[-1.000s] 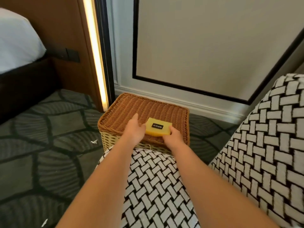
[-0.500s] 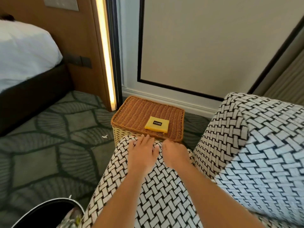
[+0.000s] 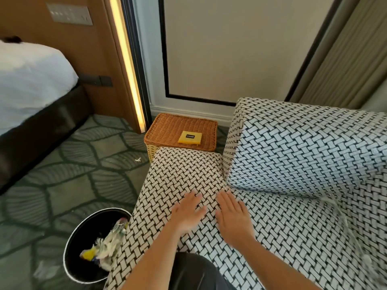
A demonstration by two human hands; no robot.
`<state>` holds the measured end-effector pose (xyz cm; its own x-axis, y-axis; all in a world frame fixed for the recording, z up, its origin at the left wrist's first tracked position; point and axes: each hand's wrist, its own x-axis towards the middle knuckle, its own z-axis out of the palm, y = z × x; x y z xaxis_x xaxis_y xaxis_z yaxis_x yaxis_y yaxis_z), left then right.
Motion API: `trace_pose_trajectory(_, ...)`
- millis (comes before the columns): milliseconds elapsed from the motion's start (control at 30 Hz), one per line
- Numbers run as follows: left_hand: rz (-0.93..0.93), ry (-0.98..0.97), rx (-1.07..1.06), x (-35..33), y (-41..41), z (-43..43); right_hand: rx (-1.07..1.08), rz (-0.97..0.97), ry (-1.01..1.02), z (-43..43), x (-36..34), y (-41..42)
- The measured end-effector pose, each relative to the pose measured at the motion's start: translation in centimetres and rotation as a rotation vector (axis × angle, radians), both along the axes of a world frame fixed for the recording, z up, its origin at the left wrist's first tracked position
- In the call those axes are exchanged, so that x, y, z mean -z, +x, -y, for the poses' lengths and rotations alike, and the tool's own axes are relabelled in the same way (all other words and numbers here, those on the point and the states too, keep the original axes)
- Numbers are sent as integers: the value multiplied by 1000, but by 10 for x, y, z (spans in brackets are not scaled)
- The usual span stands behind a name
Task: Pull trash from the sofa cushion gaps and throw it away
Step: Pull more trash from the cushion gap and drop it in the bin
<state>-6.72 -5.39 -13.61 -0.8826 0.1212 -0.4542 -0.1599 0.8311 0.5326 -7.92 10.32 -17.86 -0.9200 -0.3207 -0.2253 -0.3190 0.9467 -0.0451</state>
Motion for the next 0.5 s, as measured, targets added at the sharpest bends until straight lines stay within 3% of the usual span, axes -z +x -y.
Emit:
trace_pose_trajectory(100,156,157,31,-23,30,-13,48,0,20,-26,0,41)
trace_pose_trajectory(167,210,153,81,-42,40,-23,94,10,2,-43,-6,63)
trace_pose_trajectory(300,154,39,247,-64,57,-46,195,-14,2,-83,-6,103)
trace_pose_trajectory(500,111,282,276,-72,87,-121,446,-75,-30,-146,-6,128)
